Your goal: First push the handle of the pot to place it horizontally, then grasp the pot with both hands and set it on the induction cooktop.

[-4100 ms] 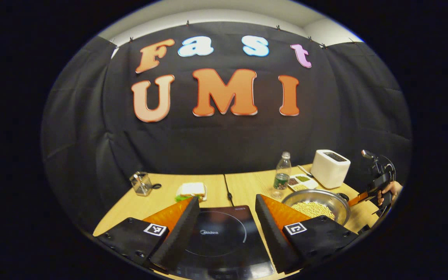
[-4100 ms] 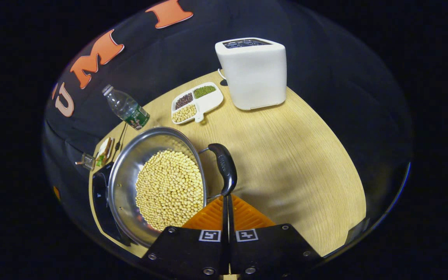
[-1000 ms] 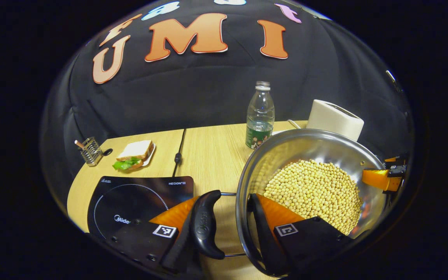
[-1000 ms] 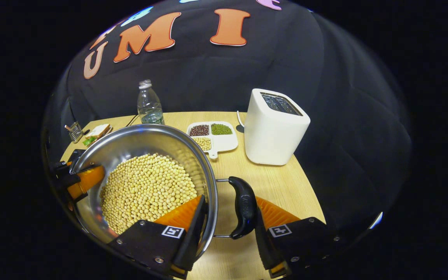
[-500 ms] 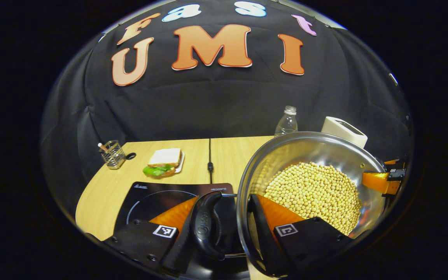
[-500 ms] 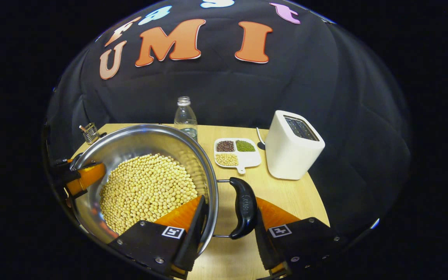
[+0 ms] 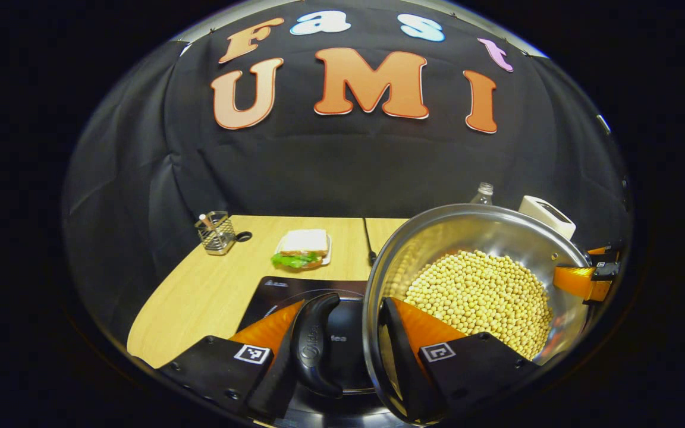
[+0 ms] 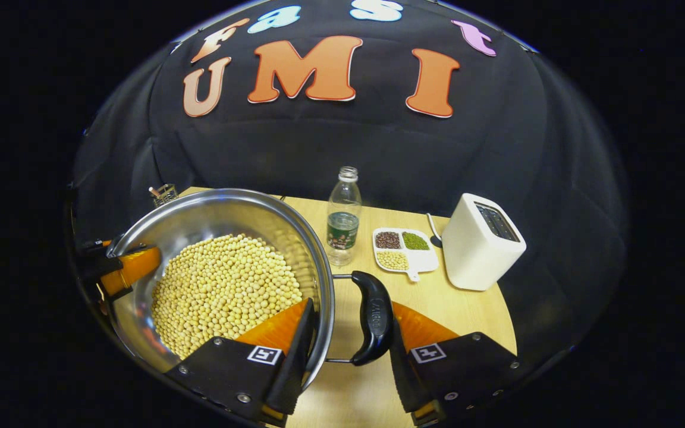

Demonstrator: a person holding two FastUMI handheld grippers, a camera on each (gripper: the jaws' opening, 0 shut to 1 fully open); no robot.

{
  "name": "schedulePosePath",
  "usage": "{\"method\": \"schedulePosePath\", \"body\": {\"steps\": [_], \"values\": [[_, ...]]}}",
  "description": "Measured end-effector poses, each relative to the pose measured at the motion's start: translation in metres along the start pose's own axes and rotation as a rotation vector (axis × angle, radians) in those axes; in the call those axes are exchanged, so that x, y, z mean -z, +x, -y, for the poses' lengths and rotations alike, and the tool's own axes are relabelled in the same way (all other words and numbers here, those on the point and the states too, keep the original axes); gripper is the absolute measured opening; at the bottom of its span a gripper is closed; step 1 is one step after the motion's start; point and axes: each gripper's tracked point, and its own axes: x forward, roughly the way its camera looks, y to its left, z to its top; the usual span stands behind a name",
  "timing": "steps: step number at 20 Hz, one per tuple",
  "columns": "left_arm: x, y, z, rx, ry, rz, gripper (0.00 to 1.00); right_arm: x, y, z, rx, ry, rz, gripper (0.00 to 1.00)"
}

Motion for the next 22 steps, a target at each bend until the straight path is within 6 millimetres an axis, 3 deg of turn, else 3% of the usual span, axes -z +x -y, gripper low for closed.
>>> {"method": "schedulePosePath", "body": {"steps": [7,14,22], "values": [[-0.023,-0.052,-0.017,-0.062,-0.027,0.009,0.77,-0.003,0.004,0.001,-0.042,-0.019,0.015,0.64],[-0.037,-0.083,-0.04,-0.111,-0.042,0.002,0.77,0.0,0.01,-0.001,-0.076,-0.031,0.006,0.64],[-0.041,-0.086,-0.04,-0.135,-0.04,-0.03,0.77,0.004,0.011,-0.001,-0.097,-0.049,-0.026,0.65]]}}
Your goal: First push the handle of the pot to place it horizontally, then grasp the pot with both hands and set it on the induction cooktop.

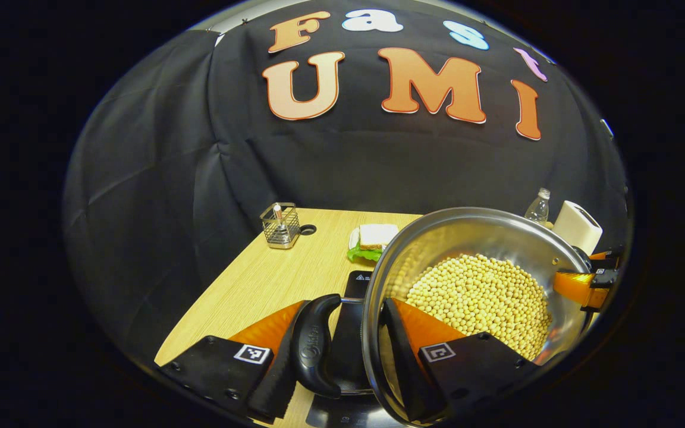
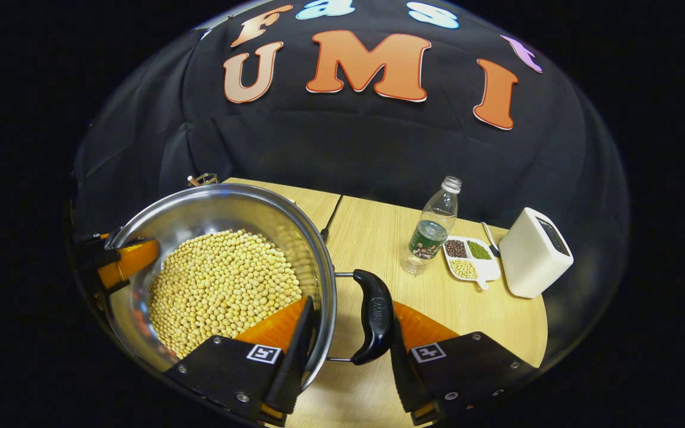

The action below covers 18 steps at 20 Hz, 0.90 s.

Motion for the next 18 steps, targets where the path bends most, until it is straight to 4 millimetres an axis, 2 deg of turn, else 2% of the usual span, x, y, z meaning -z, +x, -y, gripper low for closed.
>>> {"method": "schedulePosePath", "body": {"steps": [2,5,6,7,8,9,10,11,12,18], "values": [[0.0022,-0.0001,0.0064,-0.005,0.0,-0.001,0.77,-0.0002,0.0004,0.0006,-0.004,-0.005,-0.008,0.65],[0.0047,0.0013,0.004,-0.006,-0.009,-0.02,0.77,-0.001,0.0014,0.0002,-0.003,-0.015,-0.026,0.65],[0.0041,0.002,0.0036,-0.007,-0.007,-0.028,0.75,-0.0014,0.0011,-0.0003,-0.005,-0.016,-0.035,0.6],[0.0021,0.0013,0.0032,-0.008,-0.008,-0.031,0.75,-0.0015,0.0008,-0.0001,-0.006,-0.015,-0.042,0.65],[-0.0008,0.0009,0.0025,-0.01,-0.007,-0.033,0.77,-0.0014,0.0007,0.0002,-0.007,-0.013,-0.043,0.65],[-0.0032,-0.0017,0.0003,-0.012,-0.008,-0.03,0.74,-0.0019,0.0003,0.0011,-0.007,-0.01,-0.042,0.65],[-0.004,-0.0029,-0.0003,-0.011,-0.012,-0.026,0.78,-0.001,0.0,0.0009,-0.004,-0.011,-0.039,0.65],[0.0005,-0.0035,-0.0002,-0.01,-0.017,-0.027,0.75,-0.0015,-0.0005,0.0007,-0.002,-0.014,-0.035,0.65],[0.0025,-0.0025,-0.0002,-0.009,-0.019,-0.028,0.77,-0.002,-0.0005,0.0008,-0.002,-0.019,-0.036,0.65],[0.0001,-0.0012,-0.0011,-0.015,-0.006,-0.028,0.77,-0.0005,0.0007,0.0006,-0.011,-0.02,-0.049,0.65]]}}
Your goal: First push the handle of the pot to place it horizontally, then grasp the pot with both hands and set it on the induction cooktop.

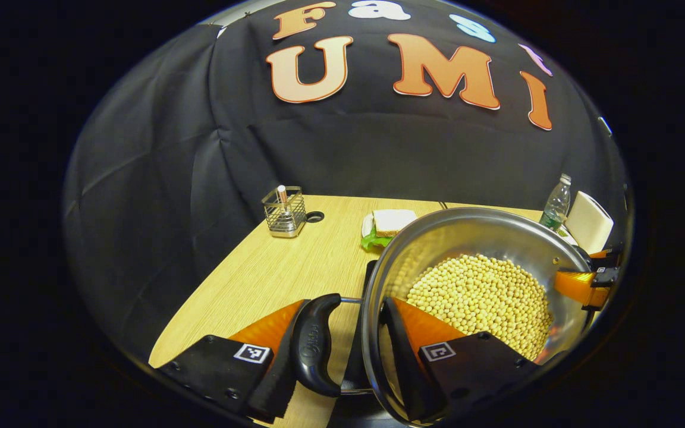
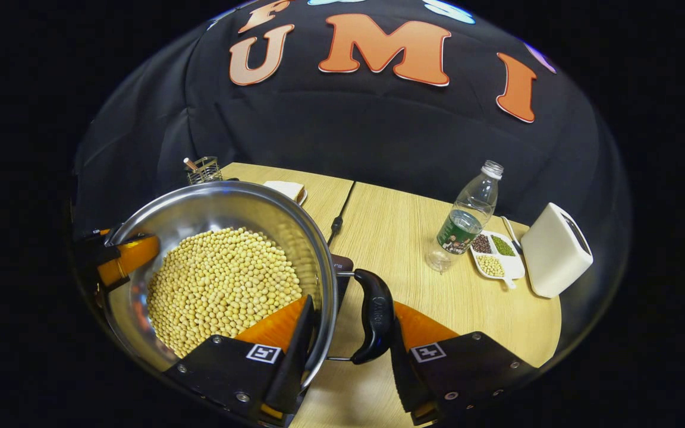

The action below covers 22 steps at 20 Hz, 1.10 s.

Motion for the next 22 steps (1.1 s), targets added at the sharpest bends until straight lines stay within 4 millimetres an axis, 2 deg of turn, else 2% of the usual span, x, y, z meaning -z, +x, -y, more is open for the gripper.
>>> {"method": "schedulePosePath", "body": {"steps": [1,4,14,15,16,17,18,22], "values": [[0.0,-0.001,-0.001,-0.001,0.001,0.002,0.75,0.0,-0.001,0.0,0.0,0.003,-0.003,0.65],[0.003,0.0,0.0,0.002,-0.013,-0.009,0.77,-0.001,-0.001,0.0,0.007,0.002,-0.006,0.65],[0.005,0.007,0.003,0.018,-0.027,-0.043,0.77,0.003,-0.002,-0.001,0.014,0.014,-0.034,0.65],[0.004,0.009,0.004,0.023,-0.033,-0.04,0.75,-0.001,-0.003,-0.001,0.018,0.02,-0.019,0.65],[0.004,0.008,0.005,0.026,-0.037,-0.042,0.77,0.001,-0.001,-0.001,0.02,0.017,-0.021,0.65],[0.006,0.011,0.004,0.024,-0.037,-0.049,0.8,0.0,-0.002,-0.002,0.019,0.02,-0.019,0.65],[0.011,0.011,0.004,0.02,-0.033,-0.067,0.79,0.001,-0.002,-0.002,0.019,0.02,-0.019,0.6],[0.002,0.008,-0.003,-0.045,0.092,-0.043,0.9,0.008,-0.004,-0.008,-0.009,-0.038,-0.018,0.75]]}}
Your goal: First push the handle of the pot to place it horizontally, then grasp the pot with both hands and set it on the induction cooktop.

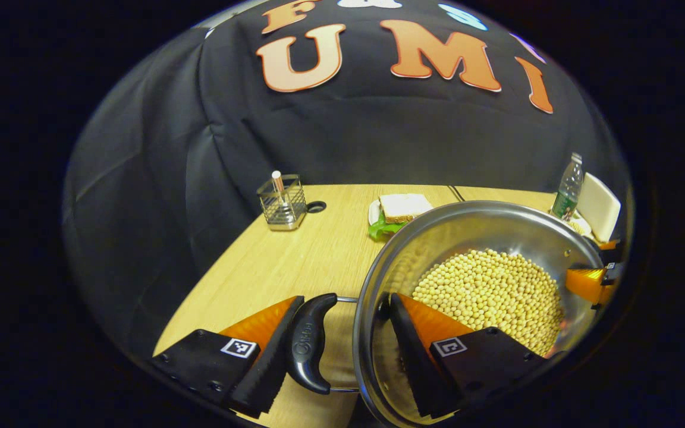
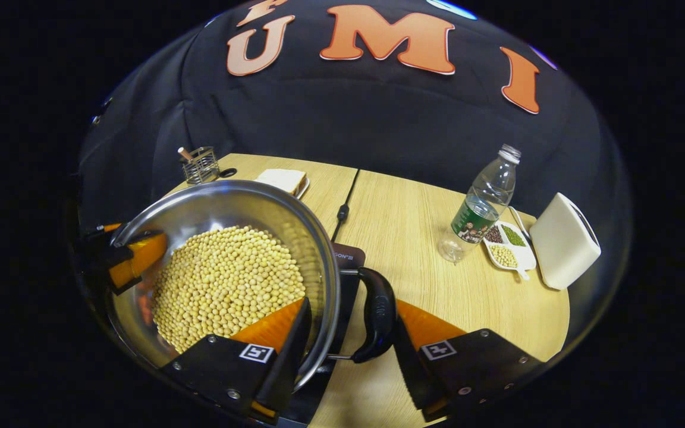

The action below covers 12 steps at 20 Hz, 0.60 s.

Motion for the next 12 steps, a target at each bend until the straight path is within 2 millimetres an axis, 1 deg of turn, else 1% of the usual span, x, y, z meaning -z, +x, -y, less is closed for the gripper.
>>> {"method": "schedulePosePath", "body": {"steps": [1,3,4,5,7,8,9,10,11,12], "values": [[-0.003,-0.002,-0.001,-0.02,0.021,0.008,0.92,0.001,-0.002,0.001,0.0,-0.013,0.002,0.83],[-0.015,-0.004,-0.005,-0.047,0.004,0.055,0.96,-0.009,-0.01,0.004,0.004,-0.001,0.034,0.9],[-0.021,-0.009,-0.009,-0.064,-0.002,0.075,0.99,-0.016,-0.015,0.009,0.004,0.013,0.057,0.92],[-0.024,-0.015,-0.01,-0.069,-0.004,0.09,0.96,-0.023,-0.021,0.013,-0.002,0.03,0.082,0.95],[-0.041,-0.028,-0.018,-0.108,-0.006,0.139,0.97,-0.035,-0.032,0.021,-0.005,0.049,0.136,0.95],[-0.051,-0.034,-0.022,-0.118,-0.013,0.171,0.92,-0.041,-0.041,0.028,0.002,0.052,0.169,0.95],[-0.061,-0.041,-0.021,-0.113,-0.031,0.199,1.0,-0.049,-0.051,0.035,0.009,0.054,0.206,0.95],[-0.071,-0.049,-0.02,-0.106,-0.05,0.226,0.96,-0.059,-0.063,0.04,0.009,0.054,0.247,0.95],[-0.084,-0.06,-0.019,-0.1,-0.073,0.26,1.0,-0.069,-0.074,0.045,0.013,0.047,0.291,0.95],[-0.096,-0.073,-0.017,-0.09,-0.09,0.296,0.97,-0.079,-0.085,0.056,0.031,0.044,0.343,0.95]]}}
